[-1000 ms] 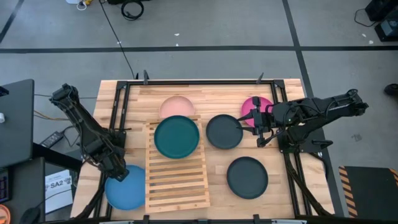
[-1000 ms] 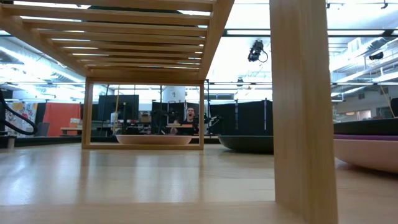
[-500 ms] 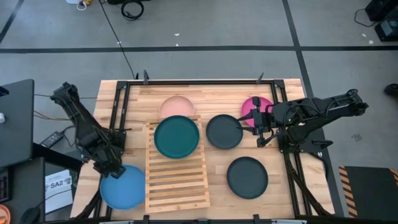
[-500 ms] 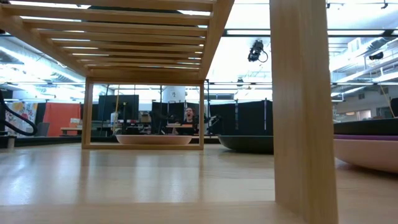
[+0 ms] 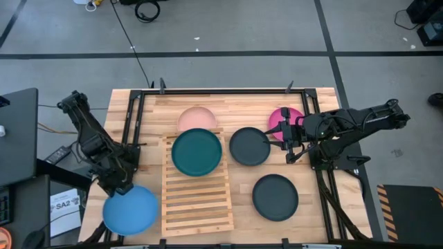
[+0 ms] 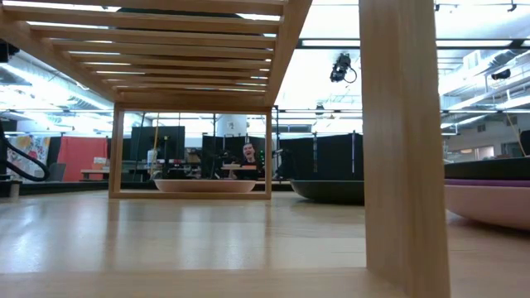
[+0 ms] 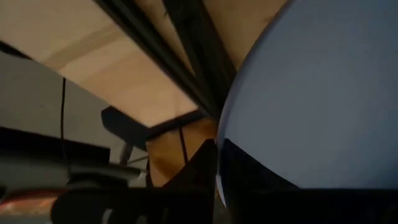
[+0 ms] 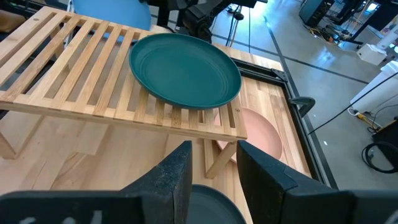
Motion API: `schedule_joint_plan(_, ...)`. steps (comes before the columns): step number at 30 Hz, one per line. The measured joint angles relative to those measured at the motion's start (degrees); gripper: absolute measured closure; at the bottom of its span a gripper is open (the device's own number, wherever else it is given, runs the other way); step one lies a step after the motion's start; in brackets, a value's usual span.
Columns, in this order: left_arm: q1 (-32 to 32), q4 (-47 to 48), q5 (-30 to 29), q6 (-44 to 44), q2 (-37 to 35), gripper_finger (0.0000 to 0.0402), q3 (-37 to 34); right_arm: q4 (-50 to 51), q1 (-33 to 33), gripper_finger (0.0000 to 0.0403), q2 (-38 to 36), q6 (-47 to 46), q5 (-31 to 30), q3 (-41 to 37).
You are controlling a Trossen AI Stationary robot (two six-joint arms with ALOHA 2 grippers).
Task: Place and stack plates onto a shelf
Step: Put the blue plate on the shelf
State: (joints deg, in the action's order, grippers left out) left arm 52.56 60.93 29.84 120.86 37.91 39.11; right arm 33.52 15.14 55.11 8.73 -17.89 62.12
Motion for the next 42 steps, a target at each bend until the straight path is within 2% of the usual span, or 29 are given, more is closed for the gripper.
schedule_joint_plan(8, -0.02, -0.17, 5.89, -0.20, -2.70, 0.0387, 0.02, 0.00, 0.00, 0.0271, 0.00, 0.00, 0.00, -0.01)
schedule_joint_plan(22, 0.11, -11.17, 5.82, -3.45, -5.35, 0.0388, 0.02, 0.02, 0.00, 0.0271, 0.00, 0.00, 0.00, 0.00)
schedule_joint_plan(25, 0.11, -14.12, 2.64, -3.47, -5.35, 0.0388, 0.02, 0.02, 0.00, 0.0271, 0.00, 0.00, 0.00, 0.00)
schedule_joint_plan(30, 0.09, -17.77, -8.45, -3.54, -4.95, 0.0388, 0.02, 0.02, 0.00, 0.0271, 0.00, 0.00, 0.00, -0.02)
schedule_joint_plan(33, 0.09, -20.63, -13.14, -3.67, -3.95, 0.0388, 0.02, 0.02, 0.00, 0.0271, 0.00, 0.00, 0.00, 0.00)
schedule_joint_plan(37, 0.05, -25.98, -17.18, -3.80, -1.06, 0.0388, 0.04, 0.02, 0.00, 0.0271, 0.00, 0.00, 0.00, 0.00)
schedule_joint_plan(42, -0.20, -31.22, -18.16, -3.62, 4.50, 0.0388, 0.04, 0.02, 0.00, 0.0271, 0.00, 0.31, -0.01, 0.00)
